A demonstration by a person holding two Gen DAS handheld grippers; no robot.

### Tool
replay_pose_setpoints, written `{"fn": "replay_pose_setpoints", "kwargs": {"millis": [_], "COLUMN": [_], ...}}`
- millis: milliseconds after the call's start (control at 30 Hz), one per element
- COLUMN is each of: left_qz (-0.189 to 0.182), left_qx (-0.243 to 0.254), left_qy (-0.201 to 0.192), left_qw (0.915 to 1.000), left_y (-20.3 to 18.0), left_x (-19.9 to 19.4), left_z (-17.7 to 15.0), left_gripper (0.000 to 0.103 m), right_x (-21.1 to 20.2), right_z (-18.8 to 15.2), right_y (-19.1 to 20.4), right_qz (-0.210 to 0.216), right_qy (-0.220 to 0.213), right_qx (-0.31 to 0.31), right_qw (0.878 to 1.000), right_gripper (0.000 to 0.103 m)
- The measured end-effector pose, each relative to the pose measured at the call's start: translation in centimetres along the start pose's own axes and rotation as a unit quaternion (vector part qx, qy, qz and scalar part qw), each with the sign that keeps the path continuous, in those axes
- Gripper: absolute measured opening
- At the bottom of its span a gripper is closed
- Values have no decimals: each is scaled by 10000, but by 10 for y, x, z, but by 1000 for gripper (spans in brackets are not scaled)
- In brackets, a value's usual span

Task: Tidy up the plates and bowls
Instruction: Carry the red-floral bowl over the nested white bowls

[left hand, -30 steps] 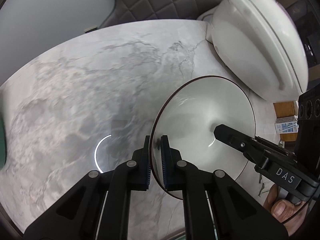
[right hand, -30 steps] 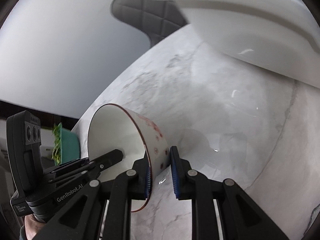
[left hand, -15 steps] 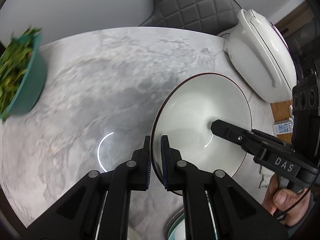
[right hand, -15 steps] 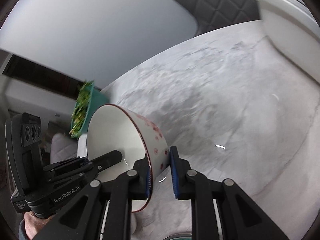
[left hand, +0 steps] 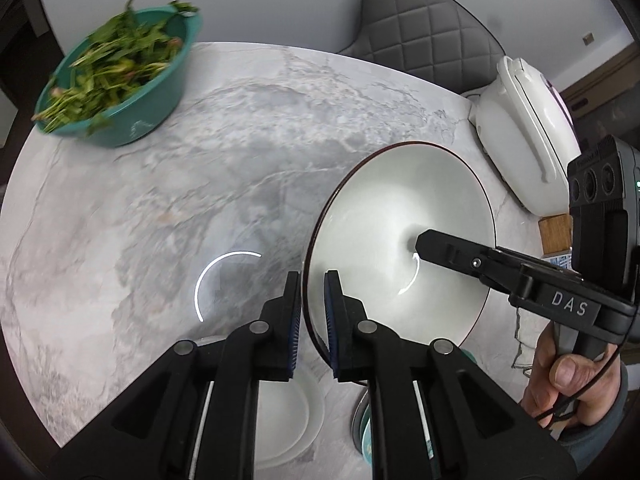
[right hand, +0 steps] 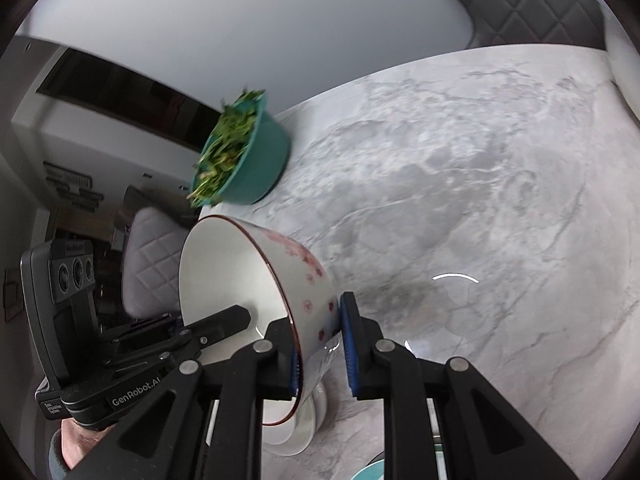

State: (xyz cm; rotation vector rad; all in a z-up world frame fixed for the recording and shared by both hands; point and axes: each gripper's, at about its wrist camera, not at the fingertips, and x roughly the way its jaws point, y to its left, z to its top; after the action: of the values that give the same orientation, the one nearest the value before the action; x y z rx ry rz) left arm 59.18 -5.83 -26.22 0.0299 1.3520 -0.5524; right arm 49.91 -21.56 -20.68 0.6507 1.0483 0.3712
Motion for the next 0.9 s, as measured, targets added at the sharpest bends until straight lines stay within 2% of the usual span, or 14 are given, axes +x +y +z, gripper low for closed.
{"fn": "replay_pose_setpoints", "kwargs": {"millis": [467, 900], "left_qz": [21, -108], "left_qx": [-597, -1166], "left_qy": [-58, 247], "left_qw": [9982, 9928], "left_y": [61, 102], "left_x": [-46, -32], "left_z": [-70, -140], "left_gripper": [10, 10], "right_x": [28, 66], "right_z": [-41, -83], "right_y": [70, 87], "right_qz": [130, -53], "right_qy": [559, 1207], "right_qx": [-739, -1013], "right_qw": [9956, 9875], "right_gripper": [21, 21]}}
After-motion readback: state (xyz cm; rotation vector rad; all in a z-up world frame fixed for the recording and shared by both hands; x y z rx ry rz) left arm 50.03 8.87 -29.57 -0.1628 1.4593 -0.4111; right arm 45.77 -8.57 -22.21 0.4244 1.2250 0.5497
